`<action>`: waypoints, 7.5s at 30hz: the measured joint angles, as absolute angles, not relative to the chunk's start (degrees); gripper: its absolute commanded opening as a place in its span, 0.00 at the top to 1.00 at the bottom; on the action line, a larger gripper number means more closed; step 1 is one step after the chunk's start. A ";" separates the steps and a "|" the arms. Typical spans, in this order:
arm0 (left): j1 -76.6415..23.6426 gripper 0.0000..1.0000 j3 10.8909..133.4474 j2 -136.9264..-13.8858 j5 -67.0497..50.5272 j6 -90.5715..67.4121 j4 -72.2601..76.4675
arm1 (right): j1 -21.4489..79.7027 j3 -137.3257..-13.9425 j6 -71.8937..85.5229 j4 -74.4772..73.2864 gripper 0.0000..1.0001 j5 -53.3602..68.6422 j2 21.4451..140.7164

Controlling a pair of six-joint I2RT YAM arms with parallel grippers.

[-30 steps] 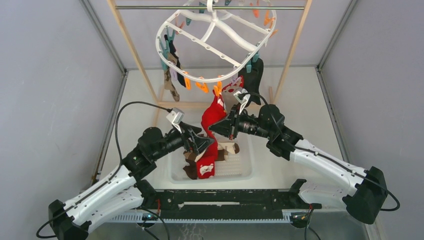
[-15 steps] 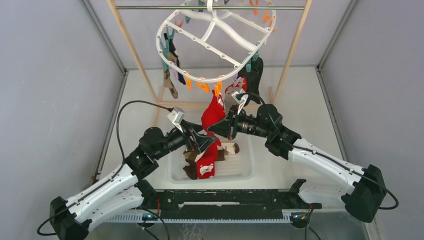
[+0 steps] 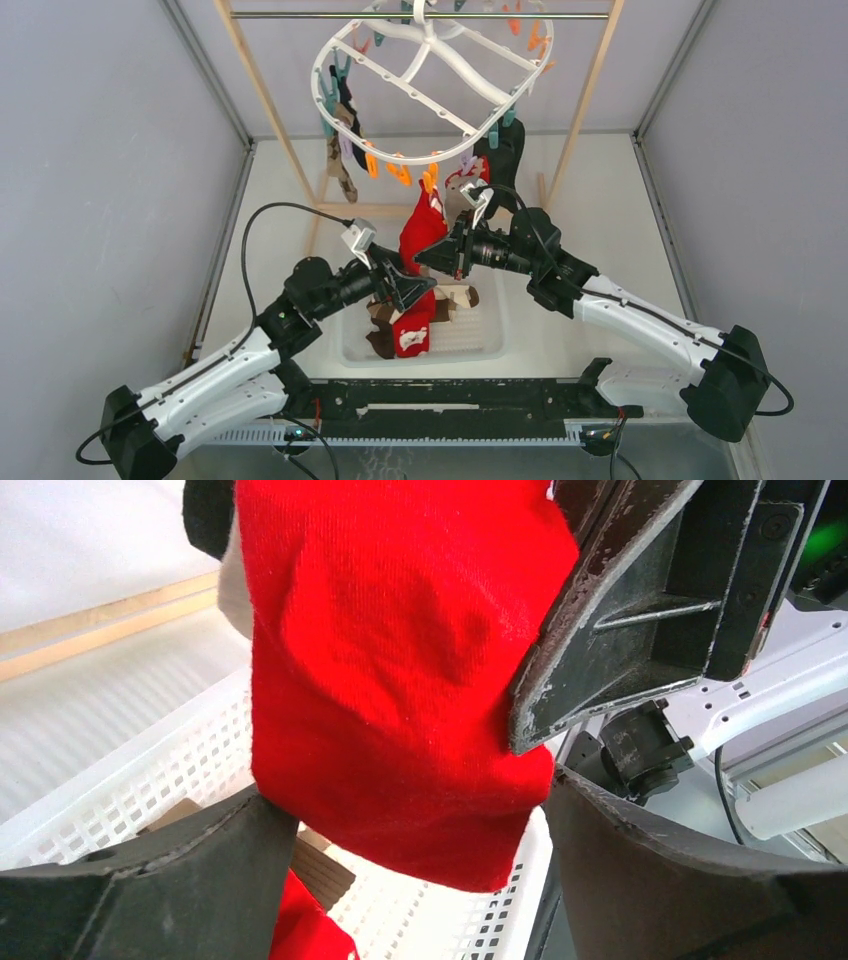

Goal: Remove the socks clipped to the hanger
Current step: Remove the sock from the hanger, then place the sock in the bin.

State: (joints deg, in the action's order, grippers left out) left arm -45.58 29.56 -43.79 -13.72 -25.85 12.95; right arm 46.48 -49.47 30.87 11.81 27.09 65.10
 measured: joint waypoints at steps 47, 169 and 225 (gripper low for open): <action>-45.63 0.94 30.02 -43.81 -13.45 -24.86 4.58 | 49.28 -51.70 23.29 -0.64 0.24 10.35 56.69; -45.65 0.79 41.82 -40.69 -11.49 -23.07 -11.35 | 50.96 -68.53 11.05 2.17 0.10 -2.50 67.24; -53.21 0.00 33.65 -55.48 -15.27 -31.03 10.20 | 47.37 -60.34 14.94 -6.72 0.08 -1.45 50.06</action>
